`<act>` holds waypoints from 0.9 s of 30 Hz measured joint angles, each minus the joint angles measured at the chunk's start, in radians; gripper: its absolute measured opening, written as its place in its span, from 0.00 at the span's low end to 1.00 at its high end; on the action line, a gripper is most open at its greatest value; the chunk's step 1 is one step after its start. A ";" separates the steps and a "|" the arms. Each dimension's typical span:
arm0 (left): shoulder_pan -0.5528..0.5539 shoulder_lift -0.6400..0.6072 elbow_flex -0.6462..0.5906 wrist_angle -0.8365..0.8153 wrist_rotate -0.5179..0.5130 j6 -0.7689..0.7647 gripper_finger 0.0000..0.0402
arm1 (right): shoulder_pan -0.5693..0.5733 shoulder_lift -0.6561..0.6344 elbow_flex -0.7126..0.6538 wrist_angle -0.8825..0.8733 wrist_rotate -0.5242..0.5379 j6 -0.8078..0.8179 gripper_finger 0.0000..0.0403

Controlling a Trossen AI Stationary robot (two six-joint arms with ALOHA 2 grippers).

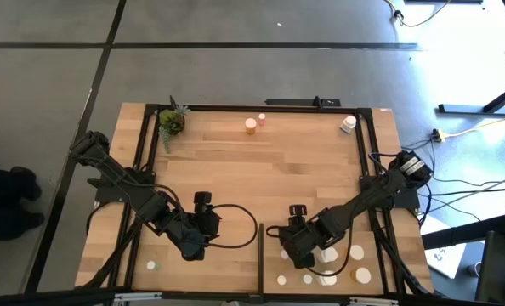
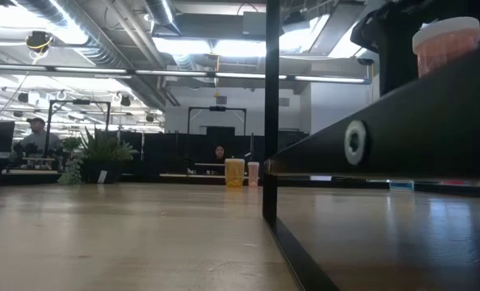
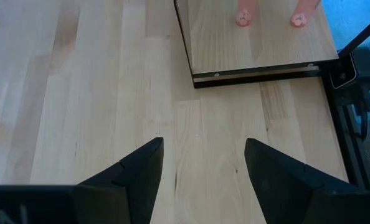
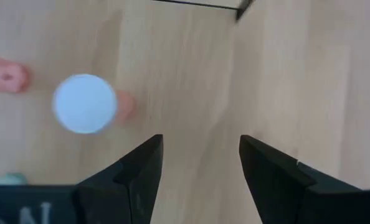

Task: Pick and place medicine bottles onto shelf by color
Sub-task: Put the bottom pink pill bottle on the shelf aligned with the other pink pill bottle

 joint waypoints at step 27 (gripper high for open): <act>0.000 0.000 0.000 0.000 0.000 0.000 0.55 | -0.003 0.001 0.000 0.069 -0.097 -0.001 0.53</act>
